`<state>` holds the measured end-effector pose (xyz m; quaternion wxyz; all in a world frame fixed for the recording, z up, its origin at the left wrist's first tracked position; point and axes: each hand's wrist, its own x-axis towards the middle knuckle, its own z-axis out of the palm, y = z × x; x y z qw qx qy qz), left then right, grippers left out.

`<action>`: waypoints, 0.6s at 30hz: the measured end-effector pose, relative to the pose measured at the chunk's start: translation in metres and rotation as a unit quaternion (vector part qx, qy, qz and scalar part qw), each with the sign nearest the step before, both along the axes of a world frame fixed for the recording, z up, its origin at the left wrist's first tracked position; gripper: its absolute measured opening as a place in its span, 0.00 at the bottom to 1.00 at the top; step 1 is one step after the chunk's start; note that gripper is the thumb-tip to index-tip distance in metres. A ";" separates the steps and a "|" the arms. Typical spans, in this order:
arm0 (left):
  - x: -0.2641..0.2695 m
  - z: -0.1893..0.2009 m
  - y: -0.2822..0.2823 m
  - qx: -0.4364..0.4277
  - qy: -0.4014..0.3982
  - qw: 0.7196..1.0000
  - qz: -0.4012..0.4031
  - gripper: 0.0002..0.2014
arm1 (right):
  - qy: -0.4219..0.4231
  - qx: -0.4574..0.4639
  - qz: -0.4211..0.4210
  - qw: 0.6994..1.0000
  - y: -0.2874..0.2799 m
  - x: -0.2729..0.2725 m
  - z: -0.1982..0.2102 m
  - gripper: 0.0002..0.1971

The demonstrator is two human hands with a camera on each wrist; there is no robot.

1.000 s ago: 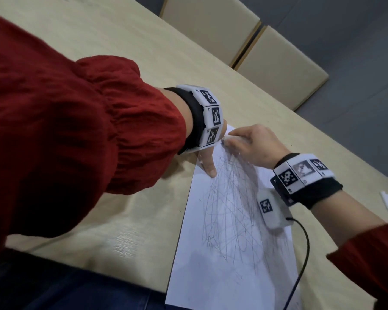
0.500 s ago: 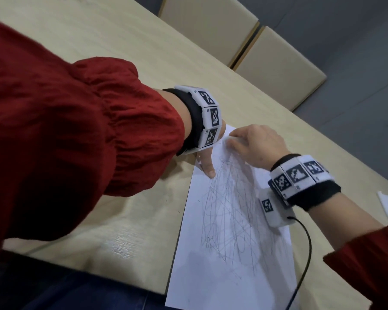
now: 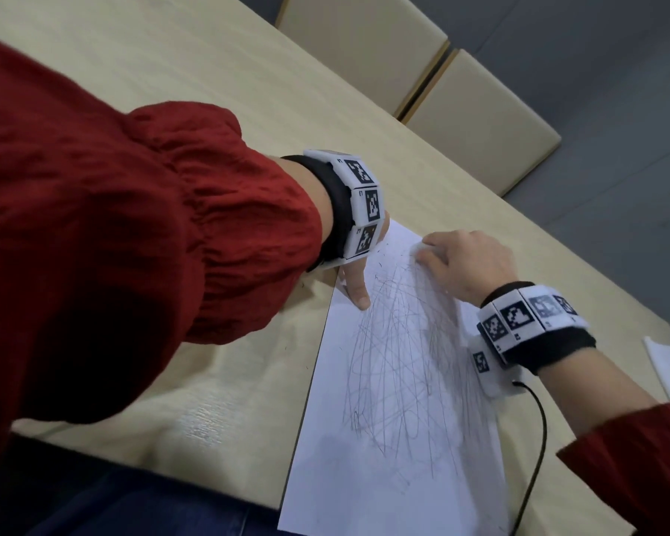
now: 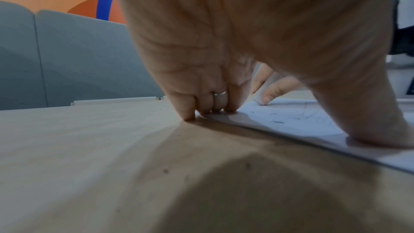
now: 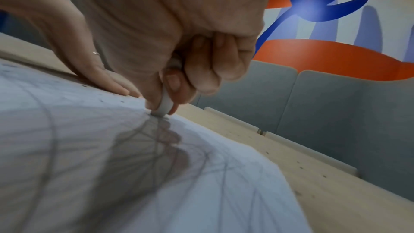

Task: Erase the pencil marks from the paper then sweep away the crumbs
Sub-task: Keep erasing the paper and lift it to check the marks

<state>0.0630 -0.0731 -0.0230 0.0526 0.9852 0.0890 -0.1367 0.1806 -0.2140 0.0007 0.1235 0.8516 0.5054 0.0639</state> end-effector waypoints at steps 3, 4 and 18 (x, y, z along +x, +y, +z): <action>0.000 -0.007 0.002 -0.002 0.006 1.000 0.006 0.34 | 0.001 -0.025 0.032 0.999 0.000 -0.009 0.001 0.15; -0.002 -0.007 0.002 -0.017 0.010 1.000 0.013 0.38 | 0.001 -0.034 0.053 0.998 -0.002 -0.017 -0.003 0.17; -0.002 0.003 0.000 -0.024 0.057 0.998 0.004 0.58 | 0.010 -0.002 -0.023 1.000 -0.006 0.005 -0.004 0.14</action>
